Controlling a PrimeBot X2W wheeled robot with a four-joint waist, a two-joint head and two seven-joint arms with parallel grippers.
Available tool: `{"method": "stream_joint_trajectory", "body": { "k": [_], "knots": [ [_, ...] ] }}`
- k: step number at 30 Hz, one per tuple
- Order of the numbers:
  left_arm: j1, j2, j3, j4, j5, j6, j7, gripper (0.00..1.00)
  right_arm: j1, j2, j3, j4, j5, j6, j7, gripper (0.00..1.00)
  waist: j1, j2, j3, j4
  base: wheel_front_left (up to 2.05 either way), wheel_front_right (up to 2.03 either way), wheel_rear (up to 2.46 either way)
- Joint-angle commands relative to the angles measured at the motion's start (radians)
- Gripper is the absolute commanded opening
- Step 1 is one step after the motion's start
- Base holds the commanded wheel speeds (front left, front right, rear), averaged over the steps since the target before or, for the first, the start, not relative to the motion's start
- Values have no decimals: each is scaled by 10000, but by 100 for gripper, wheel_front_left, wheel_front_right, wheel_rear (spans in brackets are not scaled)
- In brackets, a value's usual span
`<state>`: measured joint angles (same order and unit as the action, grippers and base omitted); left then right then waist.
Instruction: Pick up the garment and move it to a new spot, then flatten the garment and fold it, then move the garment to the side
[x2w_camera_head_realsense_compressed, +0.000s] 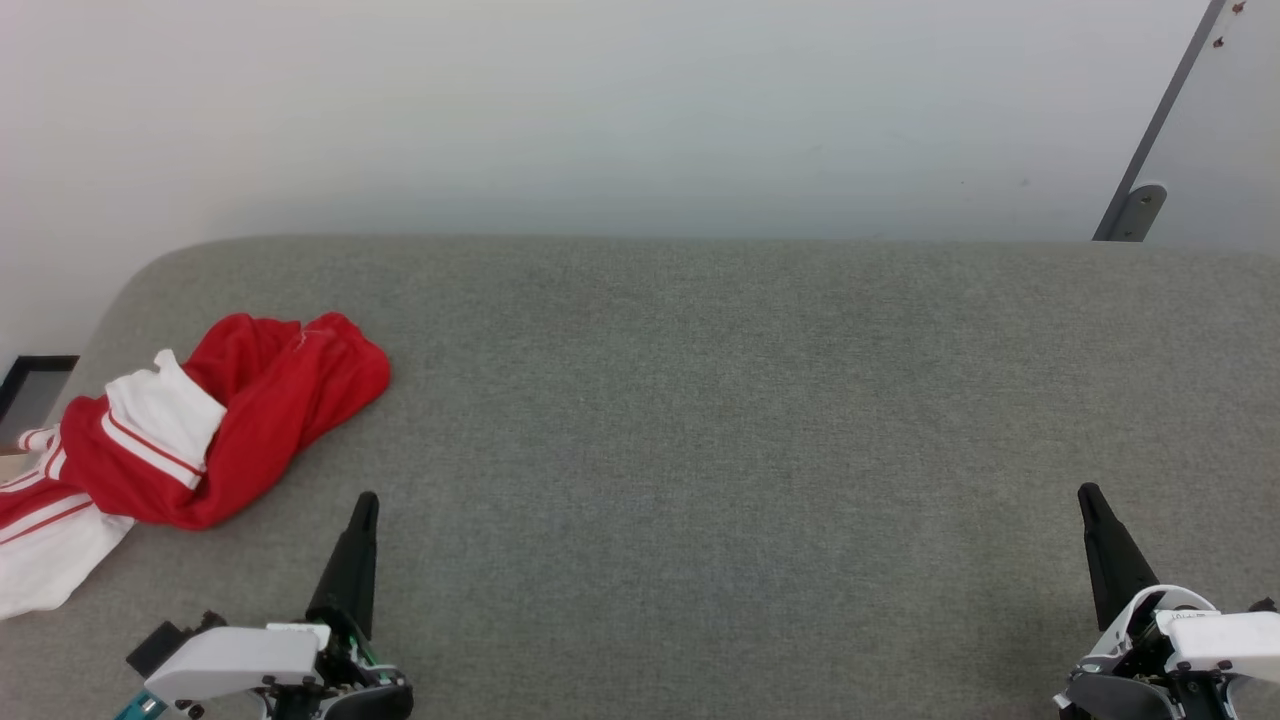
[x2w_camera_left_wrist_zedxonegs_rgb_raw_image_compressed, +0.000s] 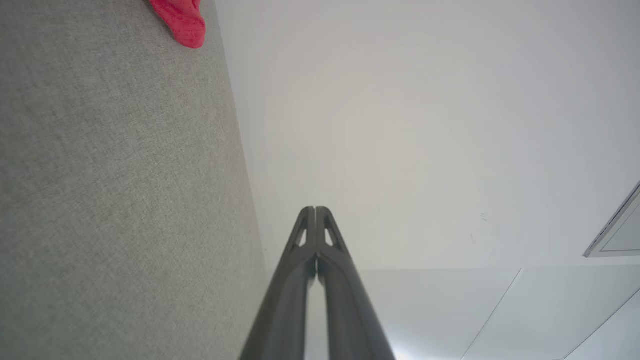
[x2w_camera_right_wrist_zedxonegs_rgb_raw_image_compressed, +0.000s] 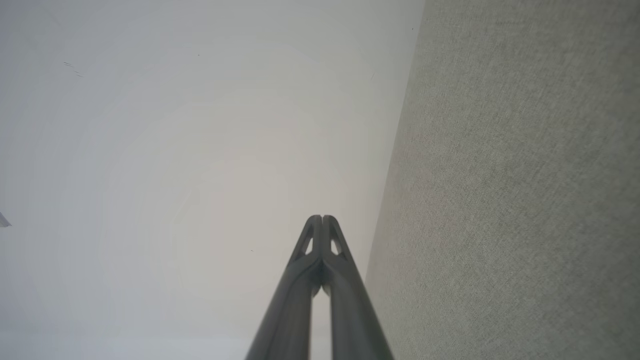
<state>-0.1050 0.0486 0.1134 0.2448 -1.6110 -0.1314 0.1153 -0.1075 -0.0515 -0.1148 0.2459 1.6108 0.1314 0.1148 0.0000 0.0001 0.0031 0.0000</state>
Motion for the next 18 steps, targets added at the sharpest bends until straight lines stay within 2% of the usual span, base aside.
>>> {"method": "stream_joint_trajectory", "body": {
  "k": [1,18],
  "knots": [
    [-89,-1,11,6,-40,15,2,0,-28,33,11,-29,44,-15,17,0,0,-1,0,0,0,0,0],
    [-89,-1,11,6,-40,15,2,0,-28,33,11,-29,44,-15,16,0,0,-1,0,0,0,0,0]
  ]
}}
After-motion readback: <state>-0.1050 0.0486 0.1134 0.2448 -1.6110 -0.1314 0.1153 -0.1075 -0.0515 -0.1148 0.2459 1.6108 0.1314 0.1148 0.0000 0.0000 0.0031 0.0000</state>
